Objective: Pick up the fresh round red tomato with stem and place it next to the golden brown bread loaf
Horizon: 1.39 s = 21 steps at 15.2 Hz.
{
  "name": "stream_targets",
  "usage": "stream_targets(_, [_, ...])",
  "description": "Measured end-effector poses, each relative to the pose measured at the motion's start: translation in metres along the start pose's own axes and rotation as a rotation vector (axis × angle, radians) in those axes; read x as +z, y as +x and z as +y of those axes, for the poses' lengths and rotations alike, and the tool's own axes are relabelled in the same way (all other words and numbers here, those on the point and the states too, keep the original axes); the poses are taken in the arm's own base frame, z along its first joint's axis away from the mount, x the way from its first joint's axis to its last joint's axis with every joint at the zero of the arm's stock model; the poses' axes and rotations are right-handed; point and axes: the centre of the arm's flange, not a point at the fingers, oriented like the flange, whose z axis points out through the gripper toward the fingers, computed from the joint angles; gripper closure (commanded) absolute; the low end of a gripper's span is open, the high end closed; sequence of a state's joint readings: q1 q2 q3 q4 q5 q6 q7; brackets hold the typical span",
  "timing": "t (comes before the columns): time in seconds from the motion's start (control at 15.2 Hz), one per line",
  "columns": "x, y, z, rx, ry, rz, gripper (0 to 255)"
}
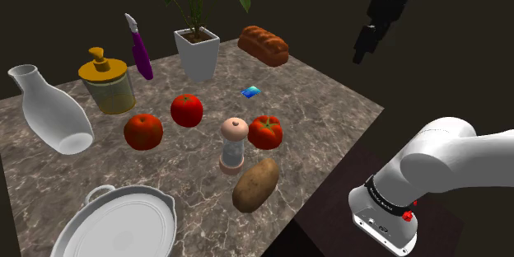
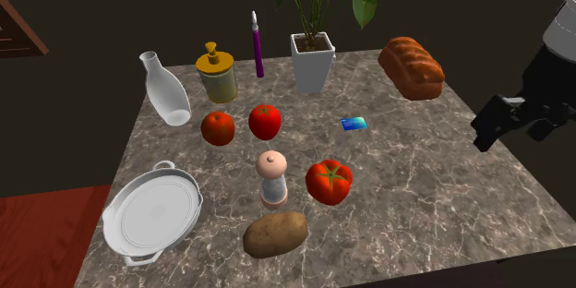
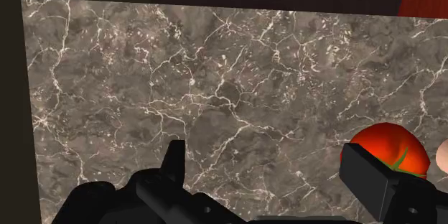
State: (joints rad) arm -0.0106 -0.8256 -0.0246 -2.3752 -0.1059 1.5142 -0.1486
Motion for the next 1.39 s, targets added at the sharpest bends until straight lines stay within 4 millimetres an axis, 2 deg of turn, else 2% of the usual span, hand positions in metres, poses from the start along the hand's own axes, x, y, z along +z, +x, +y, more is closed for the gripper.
stream_targets(0.2, [0.009, 0.01, -0.001, -0.032, 0.012, 0.013, 0])
stream_targets(0.73, [0.054, 0.083, -0.022, -0.238, 0.083, 0.106, 0])
stream_targets(0.99, [0.078, 0.12, -0.04, -0.345, 0.12, 0.154, 0])
stream_targets(1.39, [0.101, 0.172, -0.073, -0.504, 0.175, 0.228, 0])
